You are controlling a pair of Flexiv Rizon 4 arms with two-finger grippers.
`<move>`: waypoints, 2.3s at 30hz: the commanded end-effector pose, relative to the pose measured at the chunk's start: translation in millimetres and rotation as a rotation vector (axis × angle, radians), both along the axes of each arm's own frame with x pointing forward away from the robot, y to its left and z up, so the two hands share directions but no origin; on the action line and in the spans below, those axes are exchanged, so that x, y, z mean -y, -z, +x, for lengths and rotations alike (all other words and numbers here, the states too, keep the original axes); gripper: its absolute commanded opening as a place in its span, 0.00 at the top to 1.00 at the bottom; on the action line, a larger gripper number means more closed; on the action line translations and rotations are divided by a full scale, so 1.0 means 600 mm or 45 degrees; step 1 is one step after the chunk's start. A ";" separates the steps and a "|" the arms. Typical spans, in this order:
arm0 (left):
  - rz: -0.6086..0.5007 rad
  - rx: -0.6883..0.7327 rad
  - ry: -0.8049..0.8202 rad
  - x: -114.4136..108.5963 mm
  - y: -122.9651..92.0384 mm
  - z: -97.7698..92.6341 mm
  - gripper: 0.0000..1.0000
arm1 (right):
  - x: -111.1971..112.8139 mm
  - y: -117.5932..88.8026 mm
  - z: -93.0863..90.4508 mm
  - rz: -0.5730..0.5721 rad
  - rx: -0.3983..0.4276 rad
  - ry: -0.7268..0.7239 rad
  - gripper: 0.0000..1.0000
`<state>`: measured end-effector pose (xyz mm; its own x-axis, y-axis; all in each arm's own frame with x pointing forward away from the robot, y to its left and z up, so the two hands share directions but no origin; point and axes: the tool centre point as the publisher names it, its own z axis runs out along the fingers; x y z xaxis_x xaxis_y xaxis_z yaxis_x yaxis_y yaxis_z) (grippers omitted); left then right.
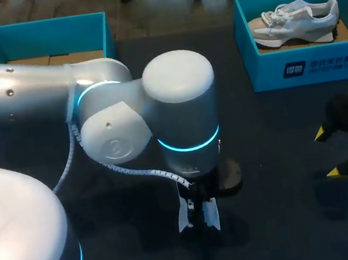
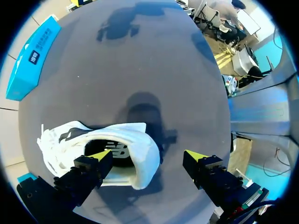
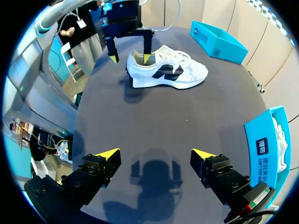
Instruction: Take the shoe out of the shoebox, open the shoe tongue, remove and reinsert the insole, then place the shoe into the shoebox
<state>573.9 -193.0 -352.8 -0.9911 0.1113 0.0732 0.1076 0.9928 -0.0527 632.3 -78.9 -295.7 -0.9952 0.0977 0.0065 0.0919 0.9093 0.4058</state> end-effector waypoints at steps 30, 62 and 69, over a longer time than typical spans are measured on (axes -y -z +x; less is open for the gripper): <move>0.063 0.012 -0.025 -0.008 0.069 -0.008 1.00 | -0.001 0.001 -0.001 -0.002 0.002 0.001 0.00; 0.025 0.008 0.028 -0.068 -0.119 0.128 1.00 | -0.001 0.001 -0.001 -0.002 0.002 0.001 0.00; 0.055 0.050 0.012 -0.070 -0.169 0.168 1.00 | -0.001 0.001 -0.001 -0.002 0.002 0.001 0.00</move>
